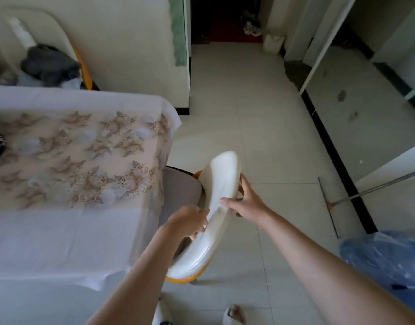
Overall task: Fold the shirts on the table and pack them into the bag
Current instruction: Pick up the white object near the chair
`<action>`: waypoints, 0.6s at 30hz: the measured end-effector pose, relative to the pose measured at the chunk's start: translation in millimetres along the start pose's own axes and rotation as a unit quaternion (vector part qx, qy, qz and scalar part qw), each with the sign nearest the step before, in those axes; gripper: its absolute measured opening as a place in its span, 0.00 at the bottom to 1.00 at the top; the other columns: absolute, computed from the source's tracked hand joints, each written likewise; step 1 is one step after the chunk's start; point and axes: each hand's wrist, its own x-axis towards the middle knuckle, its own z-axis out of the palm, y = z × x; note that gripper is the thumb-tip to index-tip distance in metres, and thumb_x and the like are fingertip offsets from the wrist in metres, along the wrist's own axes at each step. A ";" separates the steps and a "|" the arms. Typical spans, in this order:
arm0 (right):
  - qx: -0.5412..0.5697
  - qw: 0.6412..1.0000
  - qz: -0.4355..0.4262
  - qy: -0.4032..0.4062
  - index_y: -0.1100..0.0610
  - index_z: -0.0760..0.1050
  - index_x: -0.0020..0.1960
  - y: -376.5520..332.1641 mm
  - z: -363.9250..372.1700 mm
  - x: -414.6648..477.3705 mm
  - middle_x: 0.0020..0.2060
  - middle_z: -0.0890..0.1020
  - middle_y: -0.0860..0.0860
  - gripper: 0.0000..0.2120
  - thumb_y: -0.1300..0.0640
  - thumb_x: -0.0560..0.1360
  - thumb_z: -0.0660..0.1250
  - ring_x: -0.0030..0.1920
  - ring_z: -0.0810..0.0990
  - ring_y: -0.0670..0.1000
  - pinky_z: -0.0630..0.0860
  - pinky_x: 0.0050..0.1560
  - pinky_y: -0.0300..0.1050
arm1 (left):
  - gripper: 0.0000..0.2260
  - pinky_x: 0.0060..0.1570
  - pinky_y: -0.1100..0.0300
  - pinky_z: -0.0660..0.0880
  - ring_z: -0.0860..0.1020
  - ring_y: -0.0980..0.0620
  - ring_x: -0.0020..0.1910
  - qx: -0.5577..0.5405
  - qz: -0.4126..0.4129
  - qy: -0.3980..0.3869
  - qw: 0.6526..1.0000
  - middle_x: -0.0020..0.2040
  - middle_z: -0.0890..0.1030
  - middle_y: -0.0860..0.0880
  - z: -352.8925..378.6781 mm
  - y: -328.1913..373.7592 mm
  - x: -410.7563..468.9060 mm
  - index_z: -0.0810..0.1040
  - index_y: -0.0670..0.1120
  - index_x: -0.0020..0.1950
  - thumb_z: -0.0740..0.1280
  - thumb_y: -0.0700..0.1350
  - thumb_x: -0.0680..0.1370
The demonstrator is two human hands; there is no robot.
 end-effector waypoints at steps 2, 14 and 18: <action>0.026 0.999 0.021 0.023 0.44 0.43 0.80 0.5 7.2 -5.7 0.76 0.64 0.45 0.54 0.44 0.69 0.77 0.71 0.71 0.48 0.69 0.64 0.41 | 0.15 0.50 0.53 0.77 0.80 0.44 0.52 0.078 0.100 0.146 0.981 0.52 0.82 0.47 -13.1 35.5 21.6 0.79 0.47 0.56 0.55 0.52 0.82; 0.081 0.996 0.041 -0.011 0.32 0.56 0.69 19.3 64.1 -1.2 0.55 0.81 0.41 0.45 0.48 0.60 0.77 0.54 0.81 0.43 0.78 0.54 0.42 | 0.10 0.74 0.48 0.51 0.59 0.58 0.73 0.378 0.369 0.128 0.839 0.63 0.75 0.59 -48.5 85.8 112.8 0.80 0.55 0.48 0.61 0.55 0.75; 0.085 0.996 0.014 -0.009 0.34 0.63 0.68 -10.6 73.8 36.7 0.57 0.82 0.40 0.39 0.48 0.63 0.77 0.57 0.81 0.45 0.77 0.57 0.45 | 0.14 0.73 0.45 0.53 0.59 0.56 0.73 0.380 0.341 0.130 0.850 0.67 0.73 0.58 -92.5 76.0 140.7 0.80 0.56 0.53 0.58 0.56 0.76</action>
